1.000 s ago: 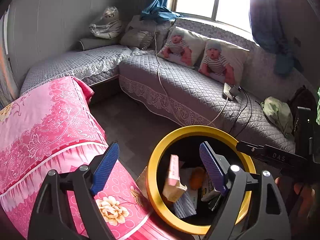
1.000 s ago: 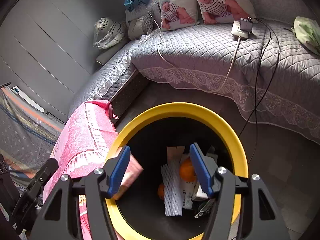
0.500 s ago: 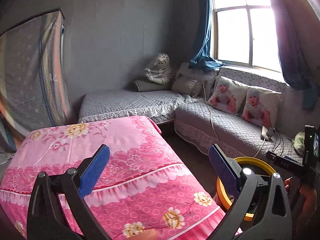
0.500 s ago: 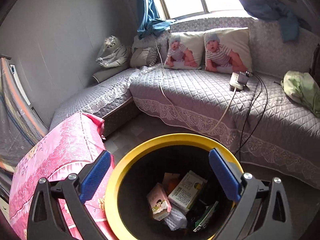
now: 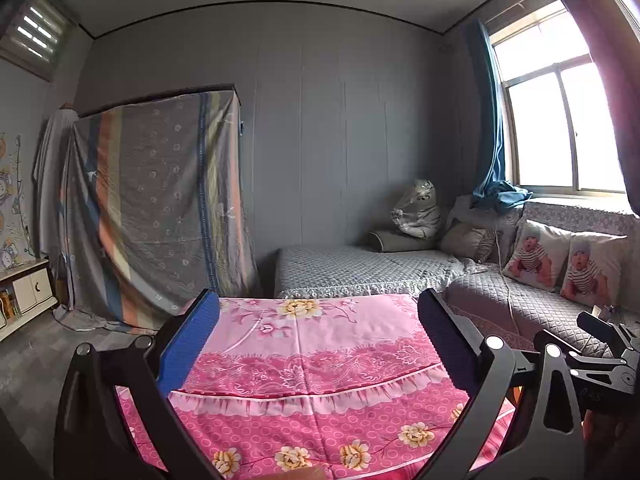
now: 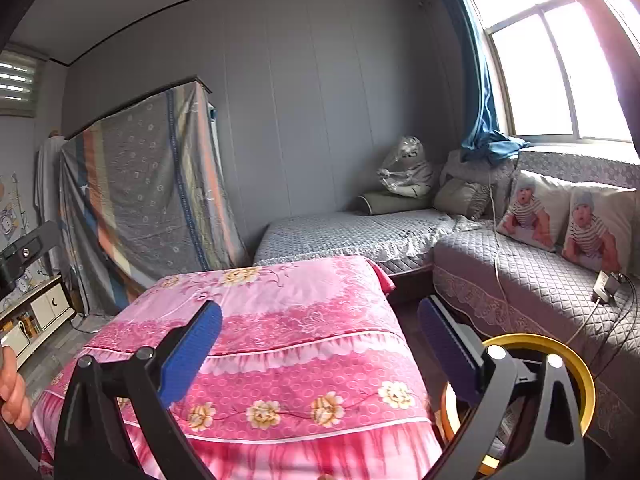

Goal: Collect trash

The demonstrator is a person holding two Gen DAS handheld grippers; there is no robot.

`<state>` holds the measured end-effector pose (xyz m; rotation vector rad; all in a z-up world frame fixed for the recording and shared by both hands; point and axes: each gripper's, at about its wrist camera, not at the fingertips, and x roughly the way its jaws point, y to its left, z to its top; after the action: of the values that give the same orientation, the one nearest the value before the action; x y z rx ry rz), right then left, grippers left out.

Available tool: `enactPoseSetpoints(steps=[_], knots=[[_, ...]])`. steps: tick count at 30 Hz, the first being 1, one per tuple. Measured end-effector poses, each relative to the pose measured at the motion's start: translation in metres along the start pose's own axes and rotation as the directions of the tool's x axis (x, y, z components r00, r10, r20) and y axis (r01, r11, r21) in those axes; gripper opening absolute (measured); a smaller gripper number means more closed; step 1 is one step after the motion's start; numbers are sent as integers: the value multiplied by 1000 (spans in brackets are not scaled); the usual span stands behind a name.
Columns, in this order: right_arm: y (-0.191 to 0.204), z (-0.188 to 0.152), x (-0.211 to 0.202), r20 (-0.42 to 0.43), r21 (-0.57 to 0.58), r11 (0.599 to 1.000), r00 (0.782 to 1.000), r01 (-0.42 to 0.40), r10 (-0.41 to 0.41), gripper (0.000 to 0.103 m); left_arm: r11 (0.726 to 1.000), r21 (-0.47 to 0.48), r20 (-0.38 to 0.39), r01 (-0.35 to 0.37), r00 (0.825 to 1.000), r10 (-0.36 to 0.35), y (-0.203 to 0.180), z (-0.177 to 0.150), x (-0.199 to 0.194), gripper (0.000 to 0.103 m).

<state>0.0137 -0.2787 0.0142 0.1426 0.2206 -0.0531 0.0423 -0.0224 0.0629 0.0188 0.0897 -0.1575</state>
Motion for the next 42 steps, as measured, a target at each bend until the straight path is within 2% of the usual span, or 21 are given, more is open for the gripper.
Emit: enactPoseSetpoints(steps=[4,10,18,24,28,42], knots=[[30,-1,-15,33,-7,999,998,-48,48,95,997,-41,-10,-63,998,63,21,-6,-17,95],[57,-13,-37,97,-45,999,995,-3,8,95,990,-62,-26,-128,992,126,37,-25,-37,95],[59,-25,-41,89,-38,999,996,24,-21,95,989,-84,-74,-123,990,117,44,-47,-40,95],[57,-33,-35,78,-38,998,996,55,-52,95,989,-97,-145,-109,985,94,44,-62,-27,95],[53,-36,-35,79,-31,997,994,75,-72,95,986,-118,-148,-121,984,103,46,-65,-24,95],[46,-43,-25,35,-12,996,996,85,-84,95,991,-91,-141,-100,986,87,29,-62,-24,95]])
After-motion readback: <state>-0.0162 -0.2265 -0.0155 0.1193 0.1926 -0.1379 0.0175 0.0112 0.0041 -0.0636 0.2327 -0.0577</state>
